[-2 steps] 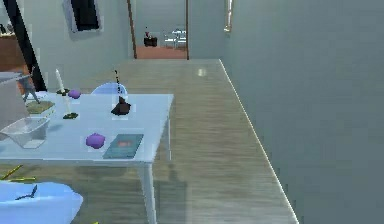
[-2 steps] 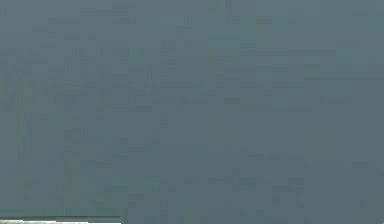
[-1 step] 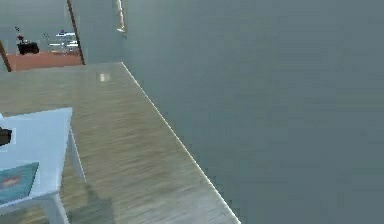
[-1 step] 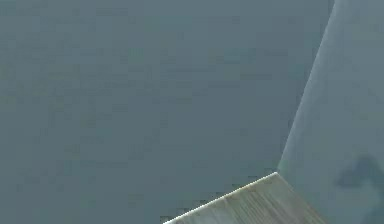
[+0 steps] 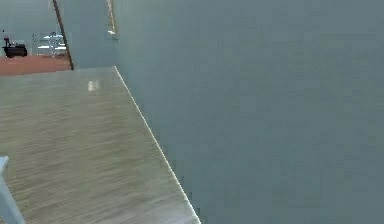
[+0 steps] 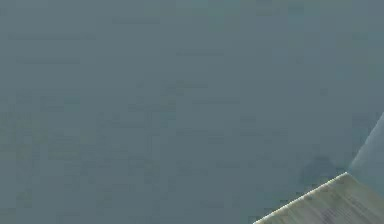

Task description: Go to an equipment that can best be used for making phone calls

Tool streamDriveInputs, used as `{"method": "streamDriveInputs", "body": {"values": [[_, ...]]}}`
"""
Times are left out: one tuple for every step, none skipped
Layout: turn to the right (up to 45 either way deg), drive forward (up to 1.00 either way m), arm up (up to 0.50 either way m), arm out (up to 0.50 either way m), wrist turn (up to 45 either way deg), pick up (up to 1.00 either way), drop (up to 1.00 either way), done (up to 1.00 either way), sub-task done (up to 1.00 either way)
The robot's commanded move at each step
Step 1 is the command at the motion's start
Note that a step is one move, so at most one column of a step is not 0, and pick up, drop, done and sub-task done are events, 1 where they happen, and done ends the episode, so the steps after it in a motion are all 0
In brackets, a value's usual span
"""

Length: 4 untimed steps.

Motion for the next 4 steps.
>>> {"method": "streamDriveInputs", "body": {"values": [[-24.0,0.0,0.0,0.0,0.0,0.0,0.0,0.0,0.0],[0.0,1.0,0.0,0.0,0.0,0.0,0.0,0.0,0.0],[0.0,0.5,0.0,0.0,0.0,0.0,0.0,0.0,0.0],[-18.0,0.0,0.0,0.0,0.0,0.0,0.0,0.0,0.0]]}}
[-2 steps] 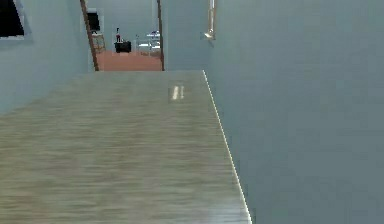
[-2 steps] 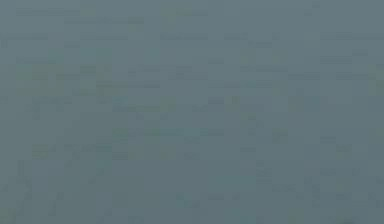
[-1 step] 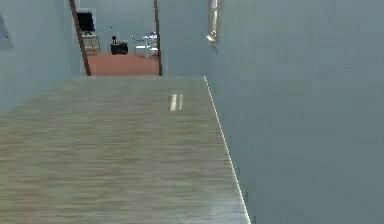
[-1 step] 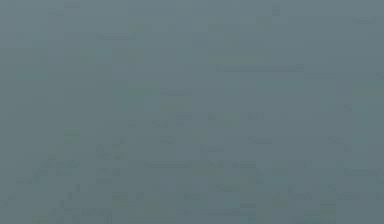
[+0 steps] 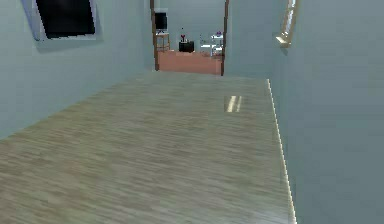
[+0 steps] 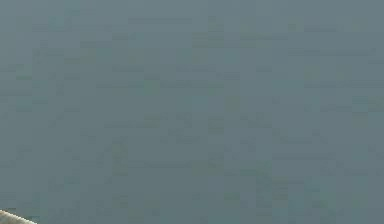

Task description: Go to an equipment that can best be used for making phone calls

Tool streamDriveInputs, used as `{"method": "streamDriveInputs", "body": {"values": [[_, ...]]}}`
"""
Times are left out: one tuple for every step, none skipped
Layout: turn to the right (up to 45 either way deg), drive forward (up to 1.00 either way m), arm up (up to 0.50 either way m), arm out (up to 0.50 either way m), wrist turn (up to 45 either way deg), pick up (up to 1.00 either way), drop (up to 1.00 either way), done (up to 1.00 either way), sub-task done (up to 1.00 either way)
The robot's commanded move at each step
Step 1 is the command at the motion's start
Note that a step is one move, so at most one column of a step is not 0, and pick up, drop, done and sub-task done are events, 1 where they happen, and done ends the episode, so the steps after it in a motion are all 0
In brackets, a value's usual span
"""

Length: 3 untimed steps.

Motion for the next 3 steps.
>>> {"method": "streamDriveInputs", "body": {"values": [[0.0,1.0,0.0,0.0,0.0,0.0,0.0,0.0,0.0],[0.0,1.0,0.0,0.0,0.0,0.0,0.0,0.0,0.0],[0.0,1.0,0.0,0.0,0.0,0.0,0.0,0.0,0.0]]}}
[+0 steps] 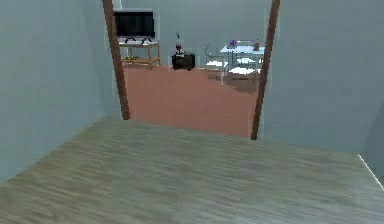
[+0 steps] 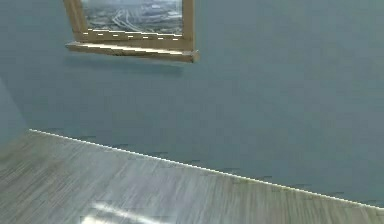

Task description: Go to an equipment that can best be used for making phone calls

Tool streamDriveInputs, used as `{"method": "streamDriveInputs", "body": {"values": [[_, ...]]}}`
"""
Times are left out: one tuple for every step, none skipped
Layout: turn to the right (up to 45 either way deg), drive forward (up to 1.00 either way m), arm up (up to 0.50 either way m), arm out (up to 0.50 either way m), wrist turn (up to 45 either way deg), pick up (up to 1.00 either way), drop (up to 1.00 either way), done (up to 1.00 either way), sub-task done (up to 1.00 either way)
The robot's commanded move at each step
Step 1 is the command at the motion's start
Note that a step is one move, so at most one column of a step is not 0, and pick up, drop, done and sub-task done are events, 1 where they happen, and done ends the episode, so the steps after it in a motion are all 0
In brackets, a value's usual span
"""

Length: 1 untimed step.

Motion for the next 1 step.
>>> {"method": "streamDriveInputs", "body": {"values": [[-3.0,0.0,0.0,0.0,0.0,0.0,0.0,0.0,0.0]]}}
